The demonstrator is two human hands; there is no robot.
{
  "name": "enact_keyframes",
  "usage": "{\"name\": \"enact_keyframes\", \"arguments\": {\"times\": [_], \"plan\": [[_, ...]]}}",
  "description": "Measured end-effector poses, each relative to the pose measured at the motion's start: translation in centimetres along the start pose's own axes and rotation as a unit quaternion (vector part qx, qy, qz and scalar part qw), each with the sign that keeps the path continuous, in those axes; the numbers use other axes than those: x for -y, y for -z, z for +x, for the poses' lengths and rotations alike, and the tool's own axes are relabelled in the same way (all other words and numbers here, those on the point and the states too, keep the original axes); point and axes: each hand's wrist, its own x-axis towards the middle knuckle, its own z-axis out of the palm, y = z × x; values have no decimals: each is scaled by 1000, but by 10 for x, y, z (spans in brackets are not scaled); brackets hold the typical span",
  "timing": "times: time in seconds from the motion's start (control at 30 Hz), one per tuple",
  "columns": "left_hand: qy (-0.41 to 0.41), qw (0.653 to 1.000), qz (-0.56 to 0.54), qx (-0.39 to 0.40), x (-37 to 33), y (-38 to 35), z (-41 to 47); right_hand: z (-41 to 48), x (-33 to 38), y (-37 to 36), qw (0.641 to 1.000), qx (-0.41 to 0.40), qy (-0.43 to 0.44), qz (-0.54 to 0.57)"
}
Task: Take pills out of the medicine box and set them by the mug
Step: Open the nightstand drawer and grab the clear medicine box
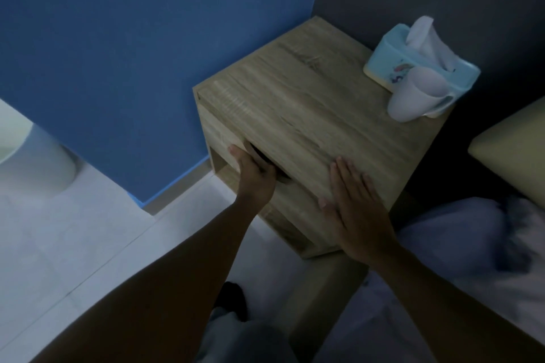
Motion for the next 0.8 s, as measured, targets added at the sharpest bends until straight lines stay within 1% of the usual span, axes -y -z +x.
{"name": "enact_keyframes", "arguments": {"times": [0.13,0.37,0.43,0.63,0.73,0.77,0.8], "plan": [[15,1000,-4,6,12,25,-21,2,-1,1,1000,16,-3,0],[-6,1000,-11,6,45,83,-74,4,1,6,999,35,-7,12],[-1,1000,8,4,53,96,-86,5,0,6,999,52,-8,15],[35,999,38,-3,66,124,-112,10,-3,6,994,106,-19,33],[62,997,38,-7,63,134,-118,14,6,8,987,140,-61,49],[77,996,38,-8,61,135,-119,13,13,10,986,131,-72,69],[89,995,43,-14,58,135,-120,10,22,12,988,103,-70,95]]}}
